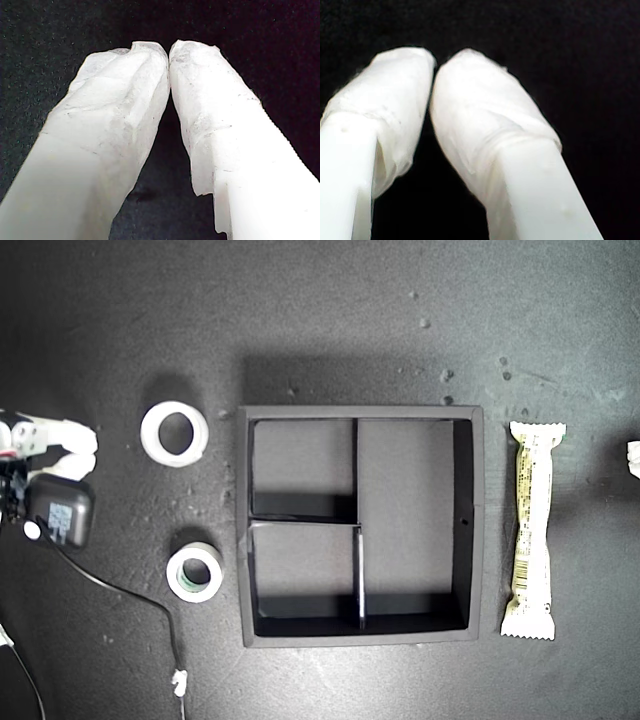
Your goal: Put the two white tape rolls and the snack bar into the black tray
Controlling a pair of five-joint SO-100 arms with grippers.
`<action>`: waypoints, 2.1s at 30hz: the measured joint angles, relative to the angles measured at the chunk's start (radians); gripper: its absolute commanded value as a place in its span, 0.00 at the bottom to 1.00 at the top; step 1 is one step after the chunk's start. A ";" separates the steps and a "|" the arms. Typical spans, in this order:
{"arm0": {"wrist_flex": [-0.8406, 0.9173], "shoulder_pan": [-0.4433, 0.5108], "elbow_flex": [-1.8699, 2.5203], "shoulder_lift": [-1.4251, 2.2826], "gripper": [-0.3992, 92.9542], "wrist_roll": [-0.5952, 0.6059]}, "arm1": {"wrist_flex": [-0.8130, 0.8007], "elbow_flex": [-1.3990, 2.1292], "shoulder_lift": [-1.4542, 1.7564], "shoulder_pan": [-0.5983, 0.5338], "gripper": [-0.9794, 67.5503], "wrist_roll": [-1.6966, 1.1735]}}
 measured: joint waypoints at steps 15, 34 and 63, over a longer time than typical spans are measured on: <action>0.000 0.046 0.000 0.000 0.01 -0.138 | 0.008 0.000 0.000 -0.041 0.01 0.100; -0.092 0.176 0.000 0.000 0.00 -0.186 | -0.442 0.000 -0.005 -0.084 0.01 0.089; -0.765 0.137 -0.034 0.000 0.11 0.198 | -0.808 0.000 -0.005 0.164 0.01 0.600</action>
